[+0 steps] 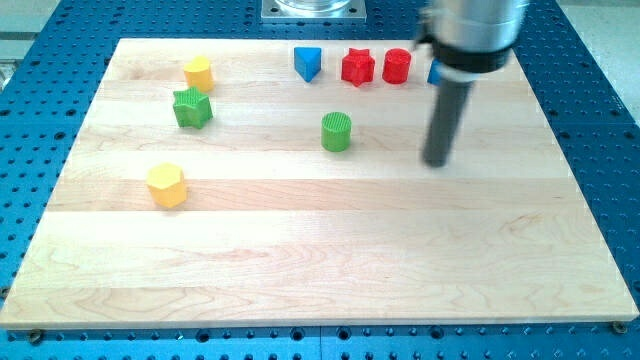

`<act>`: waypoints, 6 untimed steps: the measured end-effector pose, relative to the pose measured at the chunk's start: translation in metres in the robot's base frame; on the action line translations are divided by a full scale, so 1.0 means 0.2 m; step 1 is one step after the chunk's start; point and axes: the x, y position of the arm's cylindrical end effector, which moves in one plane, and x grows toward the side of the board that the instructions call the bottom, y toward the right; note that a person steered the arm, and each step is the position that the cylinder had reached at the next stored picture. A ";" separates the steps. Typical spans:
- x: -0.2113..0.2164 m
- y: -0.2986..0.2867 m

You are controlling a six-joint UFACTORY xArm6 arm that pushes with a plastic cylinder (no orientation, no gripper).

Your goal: Place the blue cube vertically below the red circle

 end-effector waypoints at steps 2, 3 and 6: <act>-0.60 0.34; -0.80 0.13; -0.67 -0.22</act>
